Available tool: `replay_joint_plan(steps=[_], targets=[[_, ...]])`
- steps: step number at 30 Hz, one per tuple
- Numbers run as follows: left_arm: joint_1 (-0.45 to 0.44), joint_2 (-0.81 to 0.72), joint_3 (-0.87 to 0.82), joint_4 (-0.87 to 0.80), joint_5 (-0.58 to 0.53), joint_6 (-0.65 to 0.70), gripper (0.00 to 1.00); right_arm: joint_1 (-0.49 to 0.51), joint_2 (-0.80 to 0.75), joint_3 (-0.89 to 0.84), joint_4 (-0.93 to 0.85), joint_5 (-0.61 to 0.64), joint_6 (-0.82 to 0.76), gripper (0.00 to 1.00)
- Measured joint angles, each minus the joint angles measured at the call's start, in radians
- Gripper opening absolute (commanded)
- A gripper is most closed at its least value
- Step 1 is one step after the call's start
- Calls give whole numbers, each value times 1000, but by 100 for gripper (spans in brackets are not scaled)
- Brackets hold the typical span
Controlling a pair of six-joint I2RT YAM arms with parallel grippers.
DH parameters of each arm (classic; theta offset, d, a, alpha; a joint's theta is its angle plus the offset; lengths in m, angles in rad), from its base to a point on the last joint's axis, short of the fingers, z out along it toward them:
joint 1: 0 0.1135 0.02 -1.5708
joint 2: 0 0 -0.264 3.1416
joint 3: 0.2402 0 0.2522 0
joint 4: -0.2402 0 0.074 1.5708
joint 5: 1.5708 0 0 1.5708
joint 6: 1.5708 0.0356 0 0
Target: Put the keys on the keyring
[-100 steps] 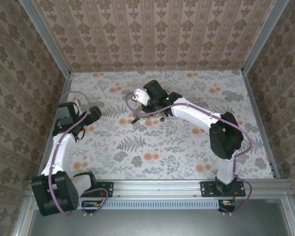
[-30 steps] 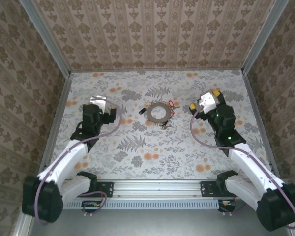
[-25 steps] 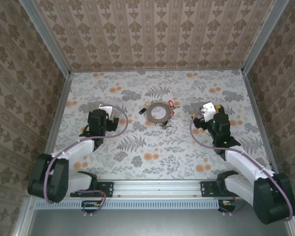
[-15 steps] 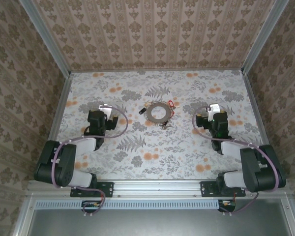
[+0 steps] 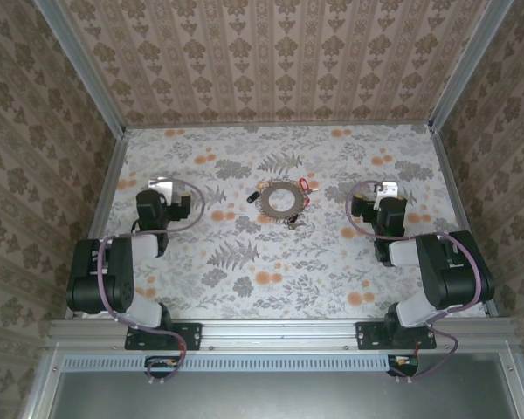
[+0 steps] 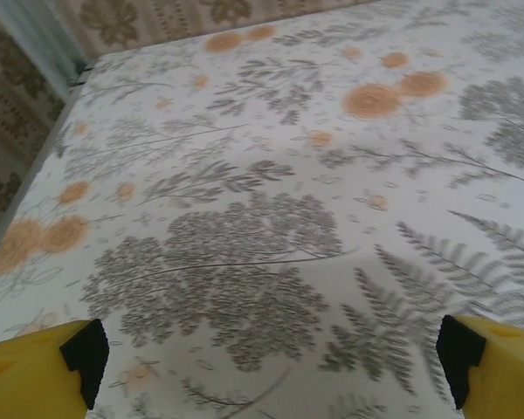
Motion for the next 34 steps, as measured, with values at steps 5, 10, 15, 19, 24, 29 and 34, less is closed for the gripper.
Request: replay_joint_plan(steps=[5,10,15,19,24,29,34], targets=[[11,27,-48,82,24,-21,100,0,0,2,0,7,5,100],[6,33,-48,105,24,-25,100,0,0,2,0,13,6,100],[6,33,-48,116,24,-25,100,3,0,3,0,21,6,100],[5,33,-48,119,24,-25,100,4,0,3,0,22,6,99],[5,33,-48,119,24,-25,100,4,0,3,0,23,6,100],[5,33,-48,119,24,-25,100,4,0,5,-1,24,5,100],[5,33,-48,120,24,-25,100,6,0,5,0,25,5,100]])
